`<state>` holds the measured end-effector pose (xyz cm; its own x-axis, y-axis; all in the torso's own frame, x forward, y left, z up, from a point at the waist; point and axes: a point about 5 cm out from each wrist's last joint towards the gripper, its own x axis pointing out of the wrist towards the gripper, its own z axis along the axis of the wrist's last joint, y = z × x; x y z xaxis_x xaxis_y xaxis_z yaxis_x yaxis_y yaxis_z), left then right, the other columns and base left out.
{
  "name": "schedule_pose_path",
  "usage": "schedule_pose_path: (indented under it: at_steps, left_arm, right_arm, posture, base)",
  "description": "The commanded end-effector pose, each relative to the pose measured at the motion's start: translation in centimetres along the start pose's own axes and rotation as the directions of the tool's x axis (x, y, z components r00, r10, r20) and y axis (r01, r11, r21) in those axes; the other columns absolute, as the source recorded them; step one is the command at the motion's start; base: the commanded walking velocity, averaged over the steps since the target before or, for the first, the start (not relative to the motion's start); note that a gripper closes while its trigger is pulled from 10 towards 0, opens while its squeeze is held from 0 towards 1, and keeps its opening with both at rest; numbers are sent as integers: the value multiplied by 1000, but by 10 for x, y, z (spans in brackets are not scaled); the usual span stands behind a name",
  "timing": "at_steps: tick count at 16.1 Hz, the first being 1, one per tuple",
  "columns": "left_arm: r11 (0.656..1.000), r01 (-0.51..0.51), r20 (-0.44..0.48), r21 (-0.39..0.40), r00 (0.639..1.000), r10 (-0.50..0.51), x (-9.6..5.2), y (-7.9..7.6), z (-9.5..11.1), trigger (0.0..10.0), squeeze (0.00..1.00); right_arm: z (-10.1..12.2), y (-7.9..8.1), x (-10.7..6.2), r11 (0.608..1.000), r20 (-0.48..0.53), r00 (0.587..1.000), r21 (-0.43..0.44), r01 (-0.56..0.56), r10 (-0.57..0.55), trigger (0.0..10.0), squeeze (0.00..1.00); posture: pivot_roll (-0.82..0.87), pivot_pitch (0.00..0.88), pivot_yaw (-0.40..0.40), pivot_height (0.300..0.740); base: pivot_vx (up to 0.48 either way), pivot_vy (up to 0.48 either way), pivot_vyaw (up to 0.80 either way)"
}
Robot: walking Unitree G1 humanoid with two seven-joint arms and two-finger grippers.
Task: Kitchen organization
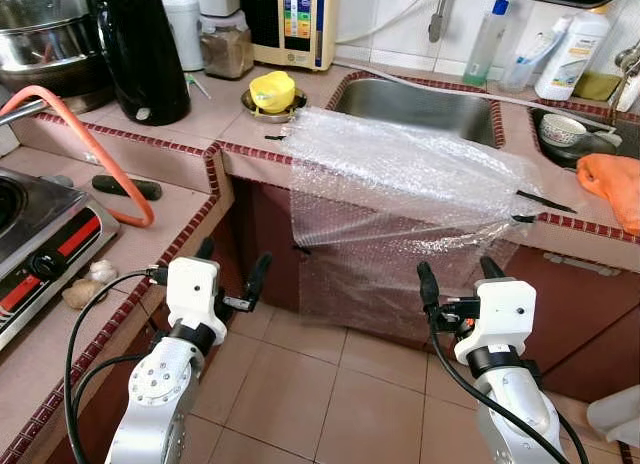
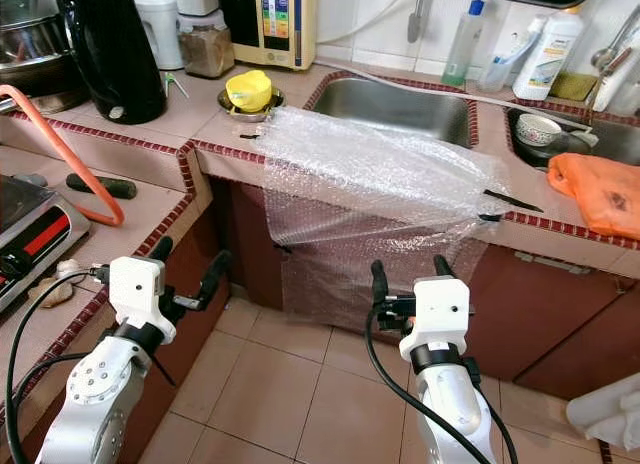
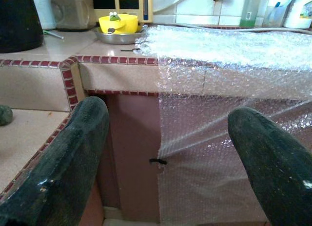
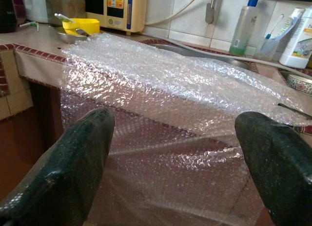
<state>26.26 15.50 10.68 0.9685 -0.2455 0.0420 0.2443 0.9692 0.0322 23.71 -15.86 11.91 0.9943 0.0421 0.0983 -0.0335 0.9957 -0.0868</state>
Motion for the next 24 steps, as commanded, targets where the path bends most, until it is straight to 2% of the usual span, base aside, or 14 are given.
schedule_pose_path:
  at_steps: [1, 24]
  left_arm:
    - [1000, 16, 4, -2, 1000, -16, -1, -1, 3, 10000, 0]
    - [1000, 23, -7, -20, 1000, -23, 2, -2, 1, 10000, 0]
  right_arm:
    - [3, -3, 1, 1000, 7, 1000, -6, 9, -9, 10000, 0]
    - [2, -2, 5, 999, 7, 1000, -20, -28, 28, 10000, 0]
  posture:
    - [56, 36, -33, 740]
    - [48, 33, -31, 740]
  base:
    - [0, 0, 0]
    - [367, 0, 0]
